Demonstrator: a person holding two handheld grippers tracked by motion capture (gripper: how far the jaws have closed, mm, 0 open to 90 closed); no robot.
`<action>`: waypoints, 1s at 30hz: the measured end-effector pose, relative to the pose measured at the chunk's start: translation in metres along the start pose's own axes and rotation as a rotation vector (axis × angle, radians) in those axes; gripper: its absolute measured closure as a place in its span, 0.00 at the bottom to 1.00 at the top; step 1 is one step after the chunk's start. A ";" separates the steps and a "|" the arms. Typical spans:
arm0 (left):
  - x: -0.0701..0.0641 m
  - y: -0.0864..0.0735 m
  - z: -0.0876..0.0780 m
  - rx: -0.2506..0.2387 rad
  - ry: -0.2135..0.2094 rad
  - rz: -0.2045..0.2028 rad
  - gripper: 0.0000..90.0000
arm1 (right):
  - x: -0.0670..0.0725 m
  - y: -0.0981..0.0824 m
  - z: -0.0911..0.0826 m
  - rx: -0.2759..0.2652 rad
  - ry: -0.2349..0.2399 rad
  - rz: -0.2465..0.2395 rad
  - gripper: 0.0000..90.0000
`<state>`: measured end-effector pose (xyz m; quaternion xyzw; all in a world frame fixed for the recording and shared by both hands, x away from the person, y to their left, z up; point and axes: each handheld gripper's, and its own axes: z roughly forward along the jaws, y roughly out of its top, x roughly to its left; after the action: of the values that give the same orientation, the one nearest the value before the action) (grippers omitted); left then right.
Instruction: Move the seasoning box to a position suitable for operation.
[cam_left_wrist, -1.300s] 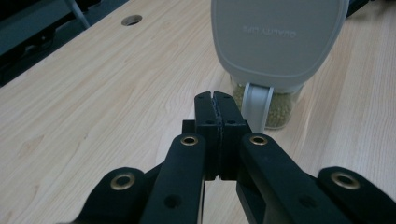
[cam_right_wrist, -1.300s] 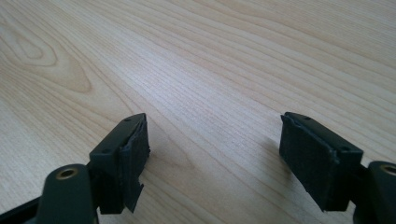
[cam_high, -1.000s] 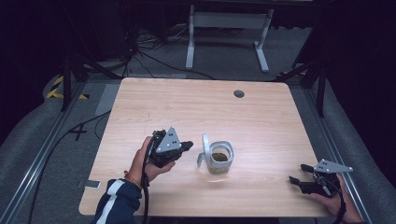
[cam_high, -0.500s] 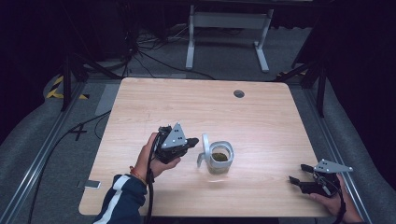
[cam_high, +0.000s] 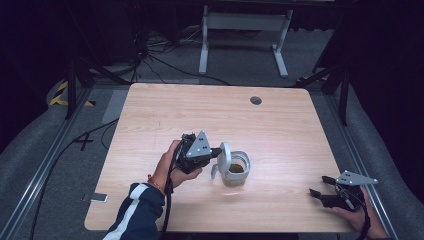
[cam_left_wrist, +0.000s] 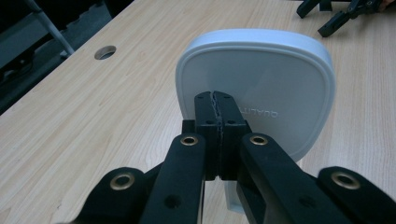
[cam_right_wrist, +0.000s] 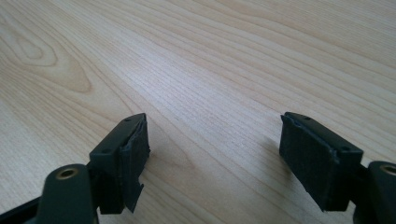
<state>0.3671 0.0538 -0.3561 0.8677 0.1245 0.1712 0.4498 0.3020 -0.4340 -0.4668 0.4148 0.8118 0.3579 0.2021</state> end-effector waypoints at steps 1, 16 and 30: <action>-0.001 0.001 0.001 -0.001 -0.005 -0.009 1.00 | 0.000 0.000 0.000 0.000 0.000 0.000 0.27; -0.003 0.007 0.014 0.017 -0.021 0.014 1.00 | 0.000 0.000 0.000 0.000 0.000 0.000 0.27; 0.009 -0.013 -0.014 0.041 0.039 0.011 0.97 | 0.000 0.000 0.000 0.000 0.000 0.000 0.27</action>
<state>0.3687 0.0747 -0.3576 0.8739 0.1321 0.1879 0.4285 0.3027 -0.4339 -0.4669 0.4146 0.8120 0.3578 0.2019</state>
